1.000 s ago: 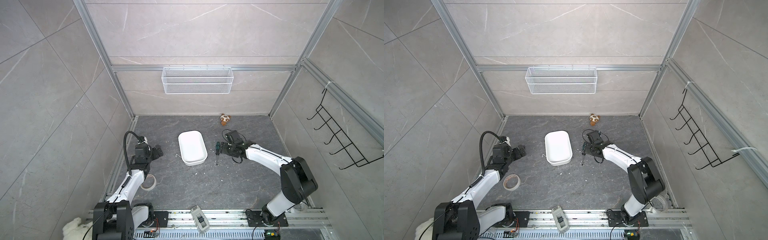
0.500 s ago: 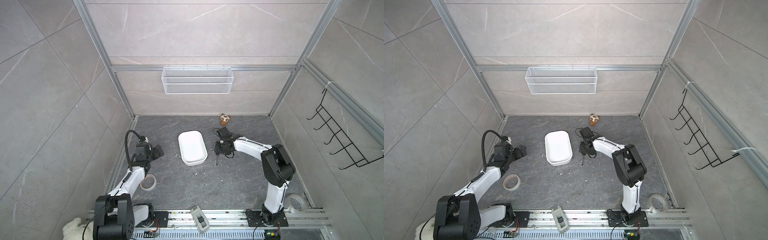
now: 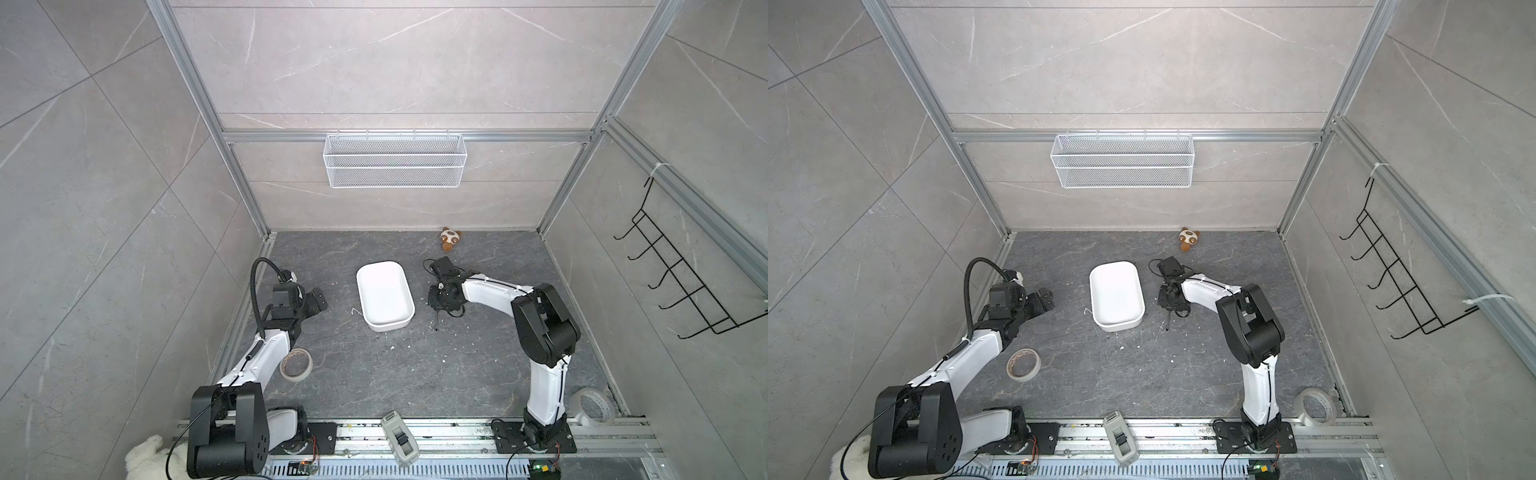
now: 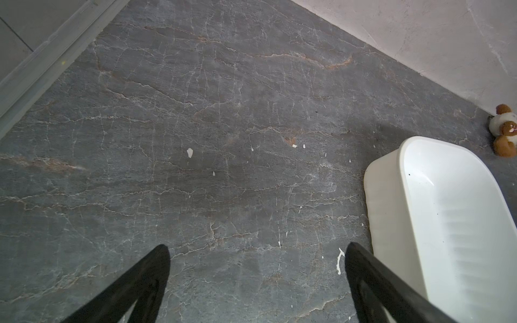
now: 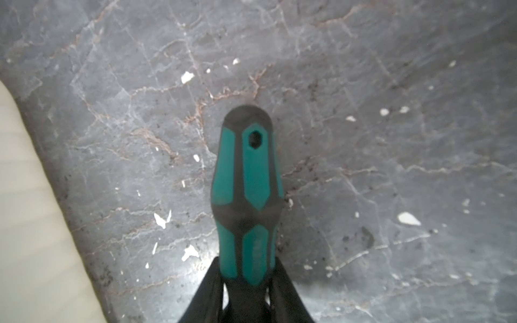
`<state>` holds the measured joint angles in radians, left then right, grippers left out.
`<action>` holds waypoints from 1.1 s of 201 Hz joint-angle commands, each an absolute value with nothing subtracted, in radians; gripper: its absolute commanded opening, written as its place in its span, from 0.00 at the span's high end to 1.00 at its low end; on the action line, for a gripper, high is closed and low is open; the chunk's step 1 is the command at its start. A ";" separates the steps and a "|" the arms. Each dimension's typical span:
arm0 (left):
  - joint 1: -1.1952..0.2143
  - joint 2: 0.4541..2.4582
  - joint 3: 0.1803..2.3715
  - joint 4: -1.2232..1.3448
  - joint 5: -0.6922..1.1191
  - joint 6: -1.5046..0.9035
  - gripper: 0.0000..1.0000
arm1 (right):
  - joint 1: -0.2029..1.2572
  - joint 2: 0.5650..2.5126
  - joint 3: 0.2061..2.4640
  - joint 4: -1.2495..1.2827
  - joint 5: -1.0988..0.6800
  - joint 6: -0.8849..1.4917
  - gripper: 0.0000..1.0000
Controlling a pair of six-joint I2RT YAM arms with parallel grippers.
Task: Put the screwdriver in the bin
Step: Pick up the screwdriver from the center of the table, then place the screwdriver into the bin.
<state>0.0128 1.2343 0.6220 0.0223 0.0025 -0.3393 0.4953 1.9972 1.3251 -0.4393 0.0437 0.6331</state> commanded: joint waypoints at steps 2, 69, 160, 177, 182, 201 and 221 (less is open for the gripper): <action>0.010 1.233 0.653 0.018 0.004 -0.347 0.00 | 0.500 1.999 1.274 -0.467 0.051 0.633 0.81; 0.010 1.248 0.666 0.012 0.028 -0.347 0.00 | 0.502 1.748 1.257 -0.580 0.173 0.528 0.87; 0.010 1.221 0.654 0.007 0.022 -0.353 0.00 | 0.566 1.682 1.537 -0.658 0.103 0.520 0.85; 0.011 1.217 0.653 0.006 0.021 -0.354 0.00 | 0.608 1.736 1.608 -0.658 0.095 0.526 0.85; 0.011 1.217 0.653 0.006 0.021 -0.353 0.00 | 0.620 1.756 1.634 -0.659 0.092 0.529 0.85; 0.010 1.213 0.652 0.004 0.018 -0.355 0.00 | 0.674 1.846 1.733 -0.676 0.086 0.536 0.85; 0.011 1.212 0.652 0.004 0.017 -0.355 0.00 | 0.739 1.966 1.860 -0.711 0.079 0.540 0.85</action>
<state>0.0128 1.2366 0.6266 0.0212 0.0105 -0.3416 0.6720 1.8404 1.7470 -0.6525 0.0978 0.5240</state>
